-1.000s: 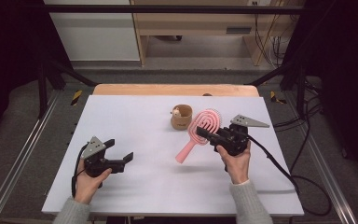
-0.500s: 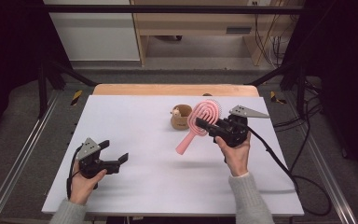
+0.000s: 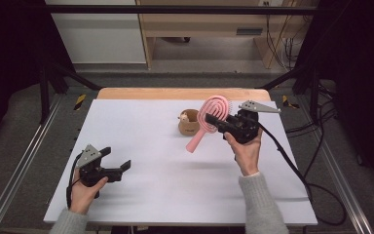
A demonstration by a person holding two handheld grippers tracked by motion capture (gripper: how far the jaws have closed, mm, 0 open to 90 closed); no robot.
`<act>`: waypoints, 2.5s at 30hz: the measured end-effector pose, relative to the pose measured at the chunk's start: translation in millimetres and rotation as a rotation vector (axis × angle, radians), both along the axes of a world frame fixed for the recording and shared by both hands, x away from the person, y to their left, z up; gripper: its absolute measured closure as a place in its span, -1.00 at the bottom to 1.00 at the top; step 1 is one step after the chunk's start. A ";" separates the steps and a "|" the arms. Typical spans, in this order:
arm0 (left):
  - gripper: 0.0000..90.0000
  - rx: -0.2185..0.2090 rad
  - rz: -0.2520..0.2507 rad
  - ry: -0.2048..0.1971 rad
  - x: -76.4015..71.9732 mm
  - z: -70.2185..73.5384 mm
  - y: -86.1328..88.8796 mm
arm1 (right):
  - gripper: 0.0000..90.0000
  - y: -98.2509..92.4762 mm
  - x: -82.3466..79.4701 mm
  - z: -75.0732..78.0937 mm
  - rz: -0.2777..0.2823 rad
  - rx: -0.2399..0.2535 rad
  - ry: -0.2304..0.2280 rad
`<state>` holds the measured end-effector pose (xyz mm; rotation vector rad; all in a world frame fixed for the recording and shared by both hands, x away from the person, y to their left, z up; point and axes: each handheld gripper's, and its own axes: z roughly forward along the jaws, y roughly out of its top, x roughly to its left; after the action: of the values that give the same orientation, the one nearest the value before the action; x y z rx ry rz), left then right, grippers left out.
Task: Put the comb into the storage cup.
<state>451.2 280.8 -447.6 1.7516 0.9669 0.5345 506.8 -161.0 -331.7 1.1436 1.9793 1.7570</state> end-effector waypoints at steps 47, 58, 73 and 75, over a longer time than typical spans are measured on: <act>-0.95 -0.007 0.005 -0.003 0.2 -1.2 5.2 | 0.40 8.9 53.0 42.3 -0.151 -0.060 -0.024; -0.95 -0.006 0.003 -0.002 0.3 -1.5 4.9 | 0.40 8.1 65.2 42.9 -0.188 -0.067 -0.017; -0.95 -0.005 0.001 0.001 0.6 -2.5 4.6 | 0.40 9.8 78.0 43.7 -0.223 -0.078 -0.017; -0.95 -0.008 0.001 0.001 0.6 -2.4 4.6 | 0.40 10.5 79.9 42.7 -0.229 -0.084 -0.016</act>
<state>451.7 285.5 -450.0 1.7441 0.9696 0.5303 586.7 -150.5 -289.0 1.2677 1.8128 1.5491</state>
